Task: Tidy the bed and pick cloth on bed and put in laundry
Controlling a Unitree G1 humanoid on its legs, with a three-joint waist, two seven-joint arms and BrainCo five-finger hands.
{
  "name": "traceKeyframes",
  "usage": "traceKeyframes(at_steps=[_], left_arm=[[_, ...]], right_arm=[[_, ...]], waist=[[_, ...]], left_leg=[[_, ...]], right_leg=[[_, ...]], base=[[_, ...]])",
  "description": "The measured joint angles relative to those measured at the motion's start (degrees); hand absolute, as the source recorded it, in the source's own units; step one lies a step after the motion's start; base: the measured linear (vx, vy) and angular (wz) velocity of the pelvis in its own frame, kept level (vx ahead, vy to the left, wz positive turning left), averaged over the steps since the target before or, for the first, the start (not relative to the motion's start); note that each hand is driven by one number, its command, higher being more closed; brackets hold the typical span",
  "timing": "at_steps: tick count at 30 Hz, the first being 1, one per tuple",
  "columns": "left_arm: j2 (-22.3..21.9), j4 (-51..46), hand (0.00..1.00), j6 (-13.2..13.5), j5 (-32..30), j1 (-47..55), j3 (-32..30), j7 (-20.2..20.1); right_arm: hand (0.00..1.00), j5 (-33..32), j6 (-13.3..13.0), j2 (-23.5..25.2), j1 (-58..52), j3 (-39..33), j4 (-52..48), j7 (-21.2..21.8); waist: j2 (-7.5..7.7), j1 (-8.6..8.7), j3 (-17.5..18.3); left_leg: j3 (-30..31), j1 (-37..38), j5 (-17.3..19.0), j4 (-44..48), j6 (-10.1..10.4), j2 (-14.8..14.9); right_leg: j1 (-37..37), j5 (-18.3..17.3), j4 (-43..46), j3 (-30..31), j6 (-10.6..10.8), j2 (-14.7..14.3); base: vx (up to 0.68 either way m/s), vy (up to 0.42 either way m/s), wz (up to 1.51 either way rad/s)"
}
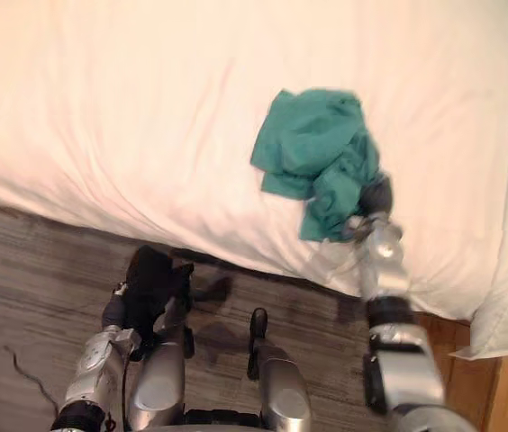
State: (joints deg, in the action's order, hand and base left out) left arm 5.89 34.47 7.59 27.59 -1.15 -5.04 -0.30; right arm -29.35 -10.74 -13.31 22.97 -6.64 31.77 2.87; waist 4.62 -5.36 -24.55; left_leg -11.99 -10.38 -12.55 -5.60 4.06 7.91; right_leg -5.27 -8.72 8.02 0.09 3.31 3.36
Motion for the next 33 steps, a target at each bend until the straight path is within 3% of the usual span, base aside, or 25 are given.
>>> traceKeyframes(at_steps=[2, 3, 4, 6, 7, 10, 13, 14, 15, 16, 17, 19, 20, 21, 22, 23, 26, 27, 29, 30, 31, 32, 33], left_arm=[[-2.4, 0.0, 1.00, 0.0, 0.7, 0.1, 1.3, 0.7], [-3.5, 0.0, 1.00, -0.1, 1.1, 0.9, 3.4, 0.8], [-4.2, 0.2, 1.00, -1.1, 0.8, 2.2, 5.0, 0.6], [-5.6, 0.8, 1.00, -3.0, 0.4, 2.8, 6.1, 0.7], [-5.8, 1.2, 1.00, -4.1, 0.4, 3.5, 7.4, 0.6], [-4.8, 2.5, 1.00, -6.6, 0.4, 6.0, 7.1, 0.6], [-2.6, 5.1, 1.00, -9.1, -1.3, 8.8, 6.1, 0.7], [-2.1, 5.6, 1.00, -10.2, -2.5, 9.6, 5.0, 0.8], [-2.4, 5.7, 1.00, -10.5, -2.5, 9.5, 4.9, 1.0], [-1.6, 6.5, 1.00, -10.8, -3.5, 9.6, 4.2, 1.2], [-0.8, 7.8, 1.00, -10.8, -4.9, 8.9, 3.8, 1.4], [-0.5, 9.8, 1.00, -10.9, -6.9, 8.6, 2.2, 1.6], [-0.6, 11.3, 1.00, -10.8, -7.4, 8.6, 1.7, 1.7], [-0.7, 12.1, 1.00, -10.7, -8.3, 8.8, 1.0, 1.6], [-2.0, 13.5, 1.00, -10.4, -9.0, 9.6, -1.4, 1.7], [-3.5, 14.0, 1.00, -9.5, -9.4, 10.7, -3.5, 1.7], [-6.0, 14.0, 1.00, -5.8, -10.3, 10.7, -5.9, 1.0], [-7.1, 13.9, 1.00, -4.5, -11.4, 10.8, -6.9, 0.2], [-7.8, 13.9, 1.00, -3.5, -13.6, 10.4, -6.9, -1.5], [-7.7, 14.0, 1.00, -2.7, -13.8, 9.9, -7.3, -2.5], [-6.9, 14.4, 1.00, -2.5, -13.8, 9.5, -7.4, -3.5], [-6.7, 15.0, 1.00, -2.3, -13.8, 9.5, -7.4, -4.1], [-6.6, 17.1, 1.00, -2.1, -13.8, 9.7, -8.0, -4.9]], right_arm=[[1.00, -0.9, -1.7, 2.3, -6.5, 0.9, -0.1, 4.6], [1.00, -0.8, -2.9, 4.1, -10.9, 1.4, 0.0, 7.6], [1.00, -0.8, -3.5, 5.7, -15.9, 1.5, -0.4, 9.7], [1.00, -0.4, -3.5, 7.6, -23.7, 1.5, -0.9, 11.2], [1.00, 1.0, -3.1, 8.2, -27.2, 1.4, 0.5, 12.3], [1.00, 1.9, -0.7, 9.5, -31.2, 1.4, 4.8, 15.4], [1.00, 8.5, 1.7, 10.3, -32.4, 1.5, 9.2, 18.1], [1.00, 11.4, 2.8, 10.3, -32.7, 2.4, 10.8, 18.4], [1.00, 12.6, 3.1, 10.3, -33.2, 2.8, 11.5, 18.6], [1.00, 14.3, 3.5, 10.8, -34.6, 3.5, 13.2, 18.9], [1.00, 15.7, 3.1, 10.3, -35.4, 3.1, 13.5, 19.4], [1.00, 16.3, 0.6, 10.3, -35.4, -1.1, 17.9, 19.1], [1.00, 16.5, -0.8, 10.6, -35.3, -4.1, 21.0, 18.8], [1.00, 16.5, -1.6, 10.6, -35.1, -5.2, 22.4, 18.3], [1.00, 16.7, -2.2, 10.8, -34.2, -7.4, 25.3, 17.5], [1.00, 17.4, -2.0, 10.7, -34.2, -9.8, 26.2, 16.4], [1.00, 21.3, -0.8, 10.7, -34.4, -12.3, 25.3, 14.5], [1.00, 23.5, 0.8, 9.9, -34.5, -12.9, 24.5, 13.5], [1.00, 24.5, 3.0, 10.0, -33.7, -13.3, 23.6, 11.4], [1.00, 25.7, 4.1, 10.1, -32.2, -13.5, 23.1, 10.6], [1.00, 26.6, 5.1, 11.1, -31.0, -14.1, 23.2, 10.3], [1.00, 27.5, 5.4, 11.4, -30.4, -14.8, 23.6, 10.3], [1.00, 28.7, 6.2, 11.9, -29.6, -16.3, 24.6, 10.4]], waist=[[-1.33, 0.50, 2.8], [-2.41, 1.94, 4.9], [-2.89, 4.09, 6.9], [-2.55, 6.43, 8.6], [-3.01, 6.36, 9.3], [-2.08, 5.90, 11.7], [-1.85, 5.72, 12.9], [-2.10, 5.96, 13.1], [-2.73, 6.08, 13.3], [-4.13, 6.69, 13.9], [-4.54, 6.85, 13.9], [-4.49, 7.02, 13.9], [-4.34, 7.06, 14.1], [-4.09, 6.97, 14.5], [-4.15, 6.09, 14.8], [-3.83, 4.83, 16.6], [-6.06, 4.95, 16.7], [-7.75, 4.71, 17.5], [-8.60, 4.39, 18.3], [-7.72, 3.87, 18.1], [-6.05, 3.81, 17.4], [-6.00, 3.45, 17.3], [-6.16, 3.47, 17.0]], left_leg=[[0.1, 1.6, 0.5, 0.0, 0.0, -0.8], [-1.8, 2.5, 1.2, -0.3, -1.0, -1.7], [-8.6, 4.0, 5.5, -0.2, -3.0, -1.9], [-14.8, 6.4, 7.4, 4.1, -4.1, -2.3], [-11.9, 8.6, 6.4, 5.0, -3.4, -3.4], [-5.8, 11.0, 5.9, 2.8, -4.3, -6.9], [1.2, 12.3, 6.2, 0.1, -5.7, -10.4], [5.4, 12.3, 6.4, 0.4, -6.0, -11.4], [8.3, 12.0, 6.2, 0.8, -6.5, -11.4], [14.5, 10.9, 5.7, 1.1, -7.3, -11.3], [20.3, 10.9, 4.8, 0.9, -8.3, -11.9], [28.4, 11.8, 4.3, 0.8, -8.5, -13.8], [30.1, 12.5, 4.3, 0.8, -8.5, -15.0], [29.8, 12.6, 4.5, 0.8, -8.8, -15.9], [28.9, 13.7, 5.2, 0.9, -9.8, -17.2], [23.9, 12.6, 6.9, 3.7, -10.1, -17.2], [6.1, 6.4, 14.7, 17.3, -10.6, -13.1], [-0.7, 4.3, 16.0, 20.6, -12.7, -11.5], [-1.1, 4.4, 13.4, 19.8, -14.0, -12.5], [0.9, 4.7, 11.8, 17.5, -12.2, -14.3], [1.9, 5.6, 12.6, 15.8, -8.9, -15.7], [0.7, 5.8, 15.3, 17.2, -10.0, -14.9], [-1.5, 7.0, 18.4, 20.4, -10.7, -11.4]], right_leg=[[1.9, -1.5, 0.7, -0.6, 0.5, 0.9], [3.1, -3.1, 2.3, -3.0, 0.6, 2.4], [5.9, -3.7, 2.5, -7.5, 1.0, 4.3], [11.0, -4.5, 2.7, -13.9, 2.3, 7.4], [14.4, -5.6, 3.5, -17.1, 3.0, 7.8], [17.8, -5.9, 7.8, -24.0, 3.1, 10.6], [15.8, -5.1, 22.2, -26.9, 3.0, 15.4], [13.5, -1.8, 29.9, -25.0, -2.5, 16.2], [11.7, -2.7, 32.5, -22.4, -3.5, 14.9], [10.2, -7.4, 30.8, -17.2, -2.2, 8.9], [9.8, -10.1, 26.5, -12.6, -2.0, 3.4], [9.7, -11.7, 20.2, -5.7, -2.7, -2.3], [9.9, -11.5, 15.7, -3.4, -2.9, -3.2], [10.2, -10.8, 12.6, -3.3, -2.7, -2.5], [11.9, -8.1, 9.8, -5.7, -3.9, -0.7], [13.3, -7.7, 7.5, -9.8, -3.6, 1.4], [18.1, -7.7, 5.6, -19.9, -3.3, 2.9], [18.9, -7.6, 6.5, -23.8, -3.1, 2.2], [17.8, -8.5, 9.0, -26.1, -1.9, 2.6], [17.5, -6.3, 4.4, -26.1, -1.9, 3.5], [18.2, -6.1, 3.1, -26.9, -1.4, 5.5], [18.6, -6.1, 3.0, -27.8, -1.4, 5.8], [19.9, -6.2, 4.1, -28.9, -1.2, 6.9]], base=[[0.10, -0.004, 0.14], [0.12, 0.030, 0.77], [0.12, 0.032, 1.09], [0.16, 0.010, 1.44], [0.14, 0.040, 1.57], [0.07, 0.096, 1.09], [0.02, 0.201, 1.37], [-0.08, 0.240, 1.62], [-0.11, 0.233, 2.23], [-0.18, 0.191, 2.52], [-0.20, 0.148, 2.62], [-0.25, 0.103, 2.47], [-0.27, 0.084, 2.23], [-0.20, 0.054, 1.83], [-0.01, 0.058, 1.42], [0.09, 0.038, 1.42], [0.19, 0.047, 1.81], [0.09, 0.141, 2.03], [-0.02, 0.175, 1.79], [-0.13, 0.173, 1.20], [-0.08, 0.105, 0.95], [0.09, -0.056, 0.60], [0.16, -0.133, 0.40]])
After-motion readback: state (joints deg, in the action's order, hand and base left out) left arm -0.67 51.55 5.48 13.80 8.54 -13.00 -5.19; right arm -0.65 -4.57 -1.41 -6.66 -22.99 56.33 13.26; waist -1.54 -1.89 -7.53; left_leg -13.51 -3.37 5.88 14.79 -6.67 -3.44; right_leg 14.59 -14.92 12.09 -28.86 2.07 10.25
